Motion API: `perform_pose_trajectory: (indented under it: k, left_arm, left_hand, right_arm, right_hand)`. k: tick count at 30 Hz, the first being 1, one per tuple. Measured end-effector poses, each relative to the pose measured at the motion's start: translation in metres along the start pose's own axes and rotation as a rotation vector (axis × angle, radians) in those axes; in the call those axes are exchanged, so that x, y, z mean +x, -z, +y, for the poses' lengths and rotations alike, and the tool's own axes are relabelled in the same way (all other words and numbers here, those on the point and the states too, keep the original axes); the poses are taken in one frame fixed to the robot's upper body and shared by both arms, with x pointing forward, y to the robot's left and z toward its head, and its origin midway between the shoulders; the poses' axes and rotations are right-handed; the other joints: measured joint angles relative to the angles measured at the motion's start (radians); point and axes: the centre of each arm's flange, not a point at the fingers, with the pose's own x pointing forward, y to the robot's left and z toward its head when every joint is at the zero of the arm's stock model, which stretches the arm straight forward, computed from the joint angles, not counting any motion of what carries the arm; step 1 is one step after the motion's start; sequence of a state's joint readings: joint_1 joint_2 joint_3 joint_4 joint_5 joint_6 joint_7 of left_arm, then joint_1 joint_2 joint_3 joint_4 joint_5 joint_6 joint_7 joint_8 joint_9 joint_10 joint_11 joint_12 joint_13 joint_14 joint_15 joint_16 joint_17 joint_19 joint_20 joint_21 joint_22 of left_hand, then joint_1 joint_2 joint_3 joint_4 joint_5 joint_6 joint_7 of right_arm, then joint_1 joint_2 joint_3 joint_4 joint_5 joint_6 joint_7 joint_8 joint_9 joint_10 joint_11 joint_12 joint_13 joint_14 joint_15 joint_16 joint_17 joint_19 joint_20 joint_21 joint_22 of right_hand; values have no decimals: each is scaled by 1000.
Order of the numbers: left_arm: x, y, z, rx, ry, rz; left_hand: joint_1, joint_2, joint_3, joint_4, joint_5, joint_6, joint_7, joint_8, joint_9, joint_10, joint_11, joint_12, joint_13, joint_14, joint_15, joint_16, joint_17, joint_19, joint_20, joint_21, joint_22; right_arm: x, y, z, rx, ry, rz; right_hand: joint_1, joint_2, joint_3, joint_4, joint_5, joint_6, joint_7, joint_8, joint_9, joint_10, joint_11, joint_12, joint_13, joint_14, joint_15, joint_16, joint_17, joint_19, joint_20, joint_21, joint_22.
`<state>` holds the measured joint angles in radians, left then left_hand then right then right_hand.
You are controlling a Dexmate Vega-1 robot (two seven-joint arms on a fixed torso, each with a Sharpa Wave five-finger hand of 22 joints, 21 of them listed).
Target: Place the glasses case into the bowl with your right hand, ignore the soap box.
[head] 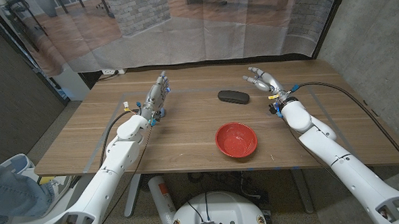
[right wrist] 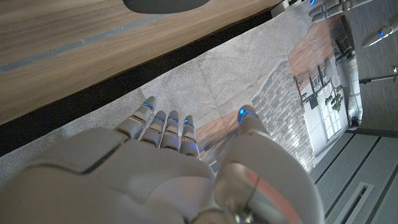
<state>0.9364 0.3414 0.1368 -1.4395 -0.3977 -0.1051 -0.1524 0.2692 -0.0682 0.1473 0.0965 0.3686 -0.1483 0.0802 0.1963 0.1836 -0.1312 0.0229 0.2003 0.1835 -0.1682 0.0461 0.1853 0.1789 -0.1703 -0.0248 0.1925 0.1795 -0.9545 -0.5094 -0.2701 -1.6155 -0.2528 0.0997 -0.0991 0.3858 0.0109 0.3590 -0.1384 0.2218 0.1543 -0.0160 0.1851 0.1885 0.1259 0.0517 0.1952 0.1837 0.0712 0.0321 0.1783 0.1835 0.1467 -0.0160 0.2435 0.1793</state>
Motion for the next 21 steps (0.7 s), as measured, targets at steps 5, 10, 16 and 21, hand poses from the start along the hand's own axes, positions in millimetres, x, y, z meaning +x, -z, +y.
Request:
perform_pose_trajectory:
  k: [5,10,16,21]
  left_arm:
    - [0,-1,-1,0,1,-3]
    - [-1,-2,-2,1,2,-4]
    - [-1,-1,-2,0,2,-4]
    - [-1,-1,-2,1,0,-4]
  left_hand:
    - [0,0,0,0,0,4,-4,0,0,4,-4,0,0,0,0,0,0,0,0,0,0]
    - [0,0,0,0,0,7,-7,0,0,4,-4,0,0,6,-6,0,0,0,0,0,0]
    - [5,5,0,0,0,7,-7,0,0,4,-4,0,0,6,-6,0,0,0,0,0,0]
    - [5,5,0,0,0,7,-7,0,0,4,-4,0,0,6,-6,0,0,0,0,0,0]
  right_arm:
    - [0,-2,0,-27,-6,1]
    - [0,-5,1,-69,-16,9]
    - [0,-12,3,-98,-30,2]
    - [0,-22,4,-103,-36,-23]
  right_hand:
    - [15,5,4,-4,-3,-21,-18,-4,0,-19,-4,0,0,-7,7,0,-2,4,18,0,0]
    - [32,-1,8,-16,-4,-50,-22,-7,0,-32,-3,0,0,-10,25,0,-2,11,32,-8,0]
    - [56,-6,12,-21,-8,-62,-24,-8,0,-37,2,0,0,-10,25,0,-2,29,65,-8,-3]
    - [63,-14,9,-23,-8,-71,-21,-8,0,-48,2,0,0,-10,25,0,-2,38,81,-8,-3]
